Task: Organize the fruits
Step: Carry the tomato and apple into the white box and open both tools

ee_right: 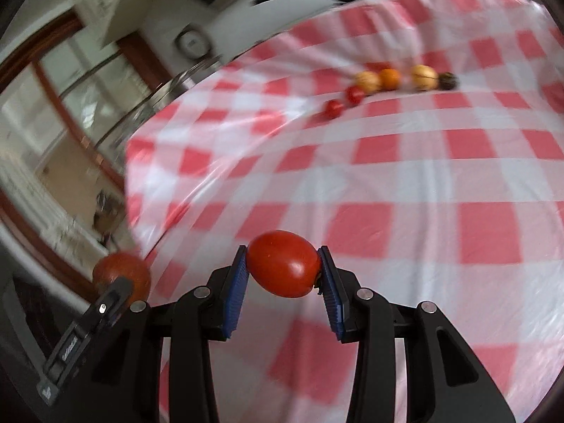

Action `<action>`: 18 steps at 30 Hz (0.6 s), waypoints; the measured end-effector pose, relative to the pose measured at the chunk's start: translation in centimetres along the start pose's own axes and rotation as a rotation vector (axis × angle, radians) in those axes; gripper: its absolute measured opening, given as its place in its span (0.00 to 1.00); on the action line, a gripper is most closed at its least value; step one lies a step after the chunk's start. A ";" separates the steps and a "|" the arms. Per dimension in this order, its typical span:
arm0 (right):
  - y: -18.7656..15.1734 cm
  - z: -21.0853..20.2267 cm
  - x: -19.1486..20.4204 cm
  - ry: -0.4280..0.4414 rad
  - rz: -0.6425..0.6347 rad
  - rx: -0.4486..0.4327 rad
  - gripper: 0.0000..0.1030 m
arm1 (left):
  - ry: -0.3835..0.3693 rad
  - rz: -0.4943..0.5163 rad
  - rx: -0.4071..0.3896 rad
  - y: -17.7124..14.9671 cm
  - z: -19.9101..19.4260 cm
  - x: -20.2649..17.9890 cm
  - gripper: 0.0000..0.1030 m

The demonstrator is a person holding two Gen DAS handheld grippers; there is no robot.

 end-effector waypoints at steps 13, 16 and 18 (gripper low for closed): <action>-6.2 1.4 9.8 0.101 -0.255 0.107 0.38 | 0.043 0.023 0.039 -3.1 -4.9 4.3 0.64; -7.9 1.5 12.0 0.130 -0.324 0.128 0.38 | 0.060 0.007 0.034 -3.6 -6.5 5.9 0.64; -9.0 1.4 13.6 0.154 -0.374 0.141 0.38 | 0.079 -0.004 0.027 -4.0 -7.8 7.0 0.64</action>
Point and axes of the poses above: each gripper's, at about its wrist camera, not at the fingertips, and z roughly the way its jaws point, x to its left, y to its top, the point moved 8 cm from there along z, roughly the way its jaws point, and after that the axes turned 2 degrees about y, right-handed, at the moved point
